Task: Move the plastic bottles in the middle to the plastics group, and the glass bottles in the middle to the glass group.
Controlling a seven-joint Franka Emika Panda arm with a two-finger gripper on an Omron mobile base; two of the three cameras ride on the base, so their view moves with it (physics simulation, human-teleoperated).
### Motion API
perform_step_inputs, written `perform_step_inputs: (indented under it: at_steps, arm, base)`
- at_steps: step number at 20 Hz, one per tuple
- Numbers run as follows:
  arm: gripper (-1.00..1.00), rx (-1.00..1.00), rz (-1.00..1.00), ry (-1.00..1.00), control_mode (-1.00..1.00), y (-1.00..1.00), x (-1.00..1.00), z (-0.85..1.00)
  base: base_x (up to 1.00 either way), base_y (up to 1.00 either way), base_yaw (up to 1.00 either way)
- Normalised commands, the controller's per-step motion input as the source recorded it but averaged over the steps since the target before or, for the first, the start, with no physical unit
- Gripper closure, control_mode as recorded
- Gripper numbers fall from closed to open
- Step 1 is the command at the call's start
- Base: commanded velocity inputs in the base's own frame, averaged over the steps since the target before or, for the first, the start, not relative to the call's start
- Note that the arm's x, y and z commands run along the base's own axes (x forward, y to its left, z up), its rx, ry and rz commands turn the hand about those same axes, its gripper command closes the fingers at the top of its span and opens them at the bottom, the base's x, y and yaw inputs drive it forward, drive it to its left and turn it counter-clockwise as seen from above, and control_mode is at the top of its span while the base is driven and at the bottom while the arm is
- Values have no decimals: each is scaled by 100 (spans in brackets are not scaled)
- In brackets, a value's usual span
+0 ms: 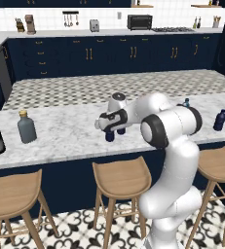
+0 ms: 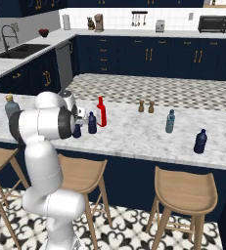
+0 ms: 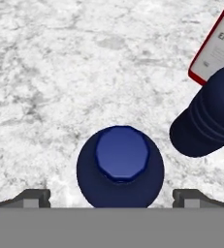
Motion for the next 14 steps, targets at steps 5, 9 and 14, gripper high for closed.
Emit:
perform_step_inputs:
  at_steps: [5,9,14]
  arm:
    - [-100,0,0,5,-100,0,4,-12]
    - [-100,0,0,1,-100,0,0,-6]
    - [-100,0,0,0,-100,0,3,0]
  base:
    - [0,0,0]
    - [0,0,0]
    - [0,0,0]
